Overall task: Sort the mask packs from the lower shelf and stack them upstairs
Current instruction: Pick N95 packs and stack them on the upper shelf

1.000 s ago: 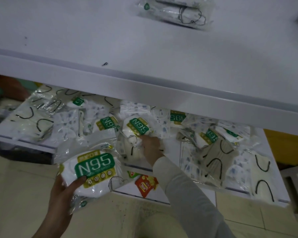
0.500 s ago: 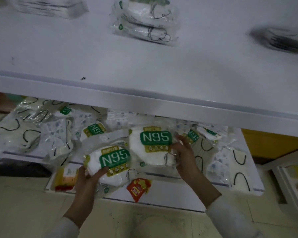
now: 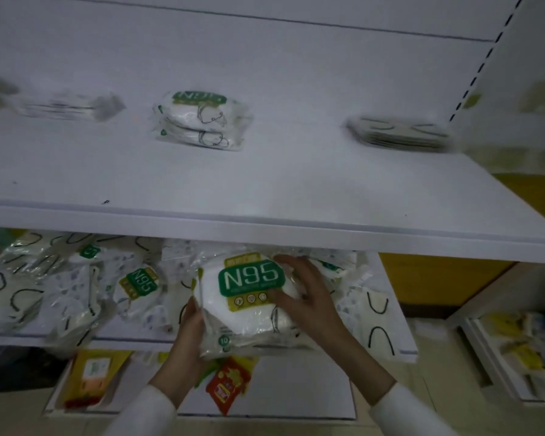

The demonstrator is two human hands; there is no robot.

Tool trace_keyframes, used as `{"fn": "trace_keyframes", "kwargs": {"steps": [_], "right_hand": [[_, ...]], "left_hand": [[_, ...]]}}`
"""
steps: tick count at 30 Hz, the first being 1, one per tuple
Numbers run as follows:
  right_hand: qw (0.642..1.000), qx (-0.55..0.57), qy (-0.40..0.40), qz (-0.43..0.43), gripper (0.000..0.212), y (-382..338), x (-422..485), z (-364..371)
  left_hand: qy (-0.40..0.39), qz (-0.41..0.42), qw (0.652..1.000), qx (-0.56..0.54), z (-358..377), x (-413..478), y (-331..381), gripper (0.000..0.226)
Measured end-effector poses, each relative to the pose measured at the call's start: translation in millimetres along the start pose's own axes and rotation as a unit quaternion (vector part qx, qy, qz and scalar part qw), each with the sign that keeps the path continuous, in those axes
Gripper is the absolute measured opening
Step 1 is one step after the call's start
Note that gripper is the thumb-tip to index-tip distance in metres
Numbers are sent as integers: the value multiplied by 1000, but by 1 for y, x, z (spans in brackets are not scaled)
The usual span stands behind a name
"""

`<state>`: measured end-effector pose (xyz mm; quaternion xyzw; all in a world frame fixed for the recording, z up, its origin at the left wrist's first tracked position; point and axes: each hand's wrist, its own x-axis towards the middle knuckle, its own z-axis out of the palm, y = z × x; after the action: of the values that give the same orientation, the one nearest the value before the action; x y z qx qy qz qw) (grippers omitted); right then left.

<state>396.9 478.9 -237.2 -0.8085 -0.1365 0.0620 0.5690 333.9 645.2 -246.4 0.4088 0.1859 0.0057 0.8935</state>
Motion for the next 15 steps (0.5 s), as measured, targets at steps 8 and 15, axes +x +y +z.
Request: {"fn": "trace_keyframes", "kwargs": {"steps": [8,15], "right_hand": [[984,157,-77,12,48,-43,-51,-47],[994,76,-79,15,13,-104,-56,-65]], "left_hand": [[-50,41,998,5,43,-64,11,58],[-69,81,994,38,75,-96,65,30]]}}
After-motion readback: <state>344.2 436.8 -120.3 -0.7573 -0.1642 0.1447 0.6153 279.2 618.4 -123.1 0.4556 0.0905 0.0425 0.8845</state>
